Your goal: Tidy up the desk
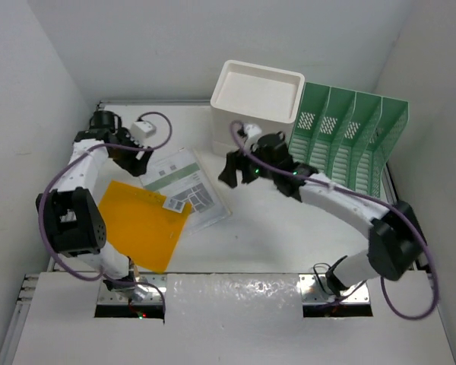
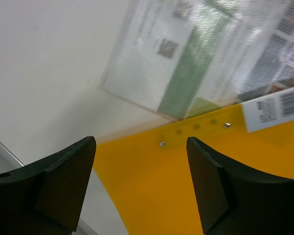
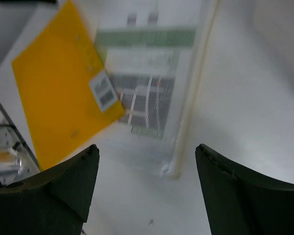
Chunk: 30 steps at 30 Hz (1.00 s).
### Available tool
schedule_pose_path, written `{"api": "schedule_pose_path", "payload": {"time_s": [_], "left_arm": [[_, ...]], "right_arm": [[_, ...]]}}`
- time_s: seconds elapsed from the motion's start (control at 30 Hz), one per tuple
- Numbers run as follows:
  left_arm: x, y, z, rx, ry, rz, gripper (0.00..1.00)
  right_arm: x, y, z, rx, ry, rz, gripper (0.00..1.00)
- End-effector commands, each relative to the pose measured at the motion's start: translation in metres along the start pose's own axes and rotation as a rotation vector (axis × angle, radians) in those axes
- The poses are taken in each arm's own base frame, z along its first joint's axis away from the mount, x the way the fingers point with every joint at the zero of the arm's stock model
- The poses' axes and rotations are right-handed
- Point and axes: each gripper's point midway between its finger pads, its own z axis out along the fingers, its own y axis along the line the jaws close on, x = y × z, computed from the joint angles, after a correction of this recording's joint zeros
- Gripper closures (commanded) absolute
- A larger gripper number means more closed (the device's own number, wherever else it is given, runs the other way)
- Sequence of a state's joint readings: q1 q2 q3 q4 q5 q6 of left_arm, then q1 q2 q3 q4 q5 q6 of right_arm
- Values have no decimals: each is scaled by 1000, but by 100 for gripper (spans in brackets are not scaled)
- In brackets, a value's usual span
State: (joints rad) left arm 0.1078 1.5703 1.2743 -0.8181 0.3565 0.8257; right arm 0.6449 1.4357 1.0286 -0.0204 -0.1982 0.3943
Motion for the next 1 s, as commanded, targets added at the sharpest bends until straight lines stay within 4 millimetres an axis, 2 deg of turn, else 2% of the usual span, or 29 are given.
{"api": "schedule_pose_path", "payload": {"time_s": [0.0, 0.03, 0.07, 0.1, 0.13, 0.17, 0.2, 0.23, 0.27, 0.3, 0.37, 0.43, 0.53, 0.57, 0.67, 0.8, 0.87, 0.9, 0.97], "left_arm": [[19, 13, 0, 39, -53, -155, 27], [27, 18, 2, 21, -50, -178, 28], [36, 23, 3, -2, -48, -209, 27], [54, 36, 6, -54, -37, -245, 27], [62, 42, 6, -86, -29, -268, 27], [71, 47, 6, -110, -16, -292, 27], [86, 53, 7, -140, 2, -318, 27], [93, 55, 7, -151, 9, -329, 28], [99, 57, 6, -161, 15, -337, 28], [111, 58, 7, -178, 29, -353, 28], [123, 59, 8, -197, 47, -359, 28], [135, 69, 5, -234, 53, -381, 28], [153, 90, 0, -280, 49, -445, 27], [158, 104, -7, -314, 40, -488, 27], [177, 113, 1, -281, 52, -565, 28], [188, 105, 14, -242, 73, -575, 27], [193, 94, 20, -208, 81, -568, 27], [193, 92, 22, -196, 78, -566, 27], [197, 82, 27, -168, 80, -563, 27]], "right_arm": [[27, 51, 37, -174, -34, 147, 24], [33, 60, 46, -198, -24, 161, 23], [56, 68, 63, -217, 34, 165, 22], [51, 76, 73, -245, 18, 175, 21], [54, 81, 82, -260, 27, 226, 21], [76, 80, 97, -271, 80, 259, 21], [73, 84, 106, -295, 61, 279, 21], [79, 86, 112, -298, 79, 321, 21], [87, 86, 119, -296, 96, 331, 21], [104, 81, 128, -280, 128, 348, 21], [111, 91, 136, -299, 137, 350, 21], [120, 95, 148, -297, 163, 351, 21], [132, 86, 160, -238, 187, 376, 21], [137, 84, 161, -226, 195, 386, 21], [149, 78, 163, -189, 221, 409, 21], [159, 82, 164, -195, 249, 420, 22], [167, 91, 164, -230, 274, 419, 23], [165, 97, 167, -251, 275, 414, 24], [177, 104, 171, -285, 309, 412, 28]]}}
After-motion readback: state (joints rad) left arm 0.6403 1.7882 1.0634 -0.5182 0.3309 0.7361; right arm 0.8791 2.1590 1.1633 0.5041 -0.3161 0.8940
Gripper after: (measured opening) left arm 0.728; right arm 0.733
